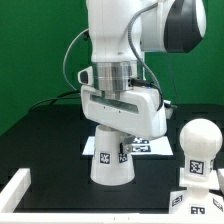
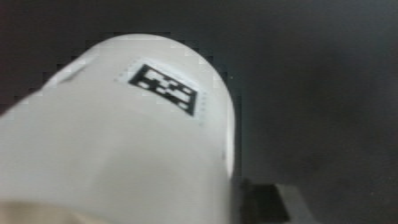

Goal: Assemble lamp

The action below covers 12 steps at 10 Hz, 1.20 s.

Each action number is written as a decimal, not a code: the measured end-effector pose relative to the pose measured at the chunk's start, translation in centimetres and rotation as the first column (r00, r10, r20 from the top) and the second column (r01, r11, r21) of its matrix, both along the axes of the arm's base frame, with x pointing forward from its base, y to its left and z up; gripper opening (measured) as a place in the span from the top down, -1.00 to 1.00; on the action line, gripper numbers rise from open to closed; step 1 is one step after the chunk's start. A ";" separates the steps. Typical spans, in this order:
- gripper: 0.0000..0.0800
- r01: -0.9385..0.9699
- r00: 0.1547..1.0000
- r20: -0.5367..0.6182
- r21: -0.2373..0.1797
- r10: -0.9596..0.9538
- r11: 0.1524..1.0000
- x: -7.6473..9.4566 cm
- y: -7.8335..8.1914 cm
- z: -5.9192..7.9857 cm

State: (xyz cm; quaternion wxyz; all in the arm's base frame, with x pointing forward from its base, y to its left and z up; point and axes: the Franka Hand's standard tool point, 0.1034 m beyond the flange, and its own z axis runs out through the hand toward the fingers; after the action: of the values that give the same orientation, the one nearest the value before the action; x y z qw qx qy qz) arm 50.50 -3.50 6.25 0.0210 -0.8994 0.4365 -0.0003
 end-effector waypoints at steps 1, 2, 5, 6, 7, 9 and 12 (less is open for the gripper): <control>0.90 0.007 1.000 0.007 0.023 -0.007 1.000 0.6 -0.1 1.1; 0.90 0.012 1.000 0.013 0.047 -0.013 0.999 0.9 0.5 2.4; 0.90 0.007 0.998 0.065 0.137 -0.016 0.991 2.3 2.5 8.3; 0.90 0.014 0.997 0.075 0.158 -0.026 0.987 3.3 3.3 11.0; 0.90 0.016 0.996 0.079 0.164 -0.030 0.986 4.0 4.3 13.8; 0.90 0.021 0.998 0.061 0.175 -0.032 0.984 5.6 5.8 17.0; 0.90 0.037 0.997 0.060 0.180 -0.048 0.983 5.9 5.8 16.4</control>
Offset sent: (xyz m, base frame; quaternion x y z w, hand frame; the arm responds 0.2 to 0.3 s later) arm 0.0009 0.0133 0.0759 0.0260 -0.0386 -0.0007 0.9989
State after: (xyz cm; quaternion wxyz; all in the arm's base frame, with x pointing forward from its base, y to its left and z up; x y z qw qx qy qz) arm 56.39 2.32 22.67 0.1157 -0.8839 0.4530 0.0097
